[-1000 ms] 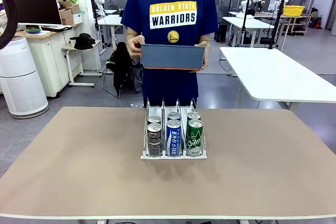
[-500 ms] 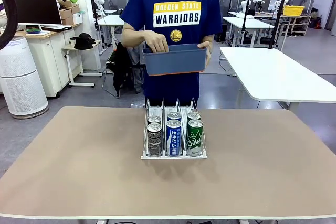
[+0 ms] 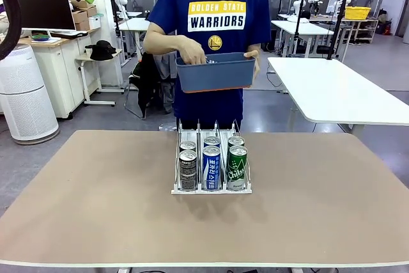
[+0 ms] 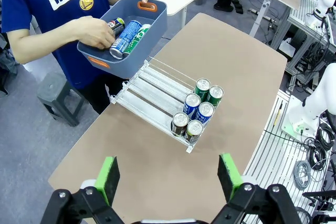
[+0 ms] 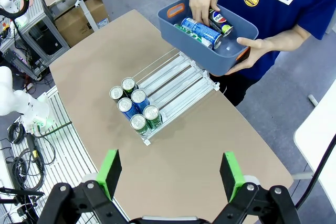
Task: Fill the beverage cans into the dispenser.
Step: Pick up the Pepsi coke handed by the human.
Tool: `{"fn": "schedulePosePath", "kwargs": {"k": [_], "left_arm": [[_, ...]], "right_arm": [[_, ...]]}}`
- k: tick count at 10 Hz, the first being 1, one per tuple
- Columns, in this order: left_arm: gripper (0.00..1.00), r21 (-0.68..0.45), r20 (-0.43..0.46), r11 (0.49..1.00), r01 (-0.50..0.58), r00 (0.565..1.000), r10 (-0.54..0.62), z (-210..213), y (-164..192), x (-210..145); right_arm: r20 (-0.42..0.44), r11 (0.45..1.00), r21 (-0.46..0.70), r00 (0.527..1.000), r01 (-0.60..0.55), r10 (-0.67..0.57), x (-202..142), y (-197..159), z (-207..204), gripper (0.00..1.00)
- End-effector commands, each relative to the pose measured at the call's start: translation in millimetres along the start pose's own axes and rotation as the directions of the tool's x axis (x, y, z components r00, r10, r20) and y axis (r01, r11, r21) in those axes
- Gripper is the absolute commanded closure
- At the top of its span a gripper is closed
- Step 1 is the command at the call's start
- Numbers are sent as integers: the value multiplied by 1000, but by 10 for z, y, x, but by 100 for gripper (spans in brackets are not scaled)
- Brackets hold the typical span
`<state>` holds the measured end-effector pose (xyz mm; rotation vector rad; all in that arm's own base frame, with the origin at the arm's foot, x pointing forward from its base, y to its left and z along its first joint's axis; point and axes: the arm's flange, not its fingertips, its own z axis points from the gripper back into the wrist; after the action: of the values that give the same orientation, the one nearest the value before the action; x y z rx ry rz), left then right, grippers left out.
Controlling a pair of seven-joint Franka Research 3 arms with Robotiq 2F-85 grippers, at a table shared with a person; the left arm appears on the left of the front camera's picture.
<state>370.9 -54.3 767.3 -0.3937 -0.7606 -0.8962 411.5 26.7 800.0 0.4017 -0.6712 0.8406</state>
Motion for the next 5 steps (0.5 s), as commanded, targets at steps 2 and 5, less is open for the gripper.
{"fn": "schedulePosePath", "kwargs": {"k": [2,5], "left_arm": [[0,0,2,1000,-2,1000,2,7,-1,-8],[0,0,2,1000,-2,1000,2,7,-1,-8]], "right_arm": [[1,1000,0,1000,-1,1,0,4,4,0],[1,1000,0,1000,-1,1,0,4,4,0]]}}
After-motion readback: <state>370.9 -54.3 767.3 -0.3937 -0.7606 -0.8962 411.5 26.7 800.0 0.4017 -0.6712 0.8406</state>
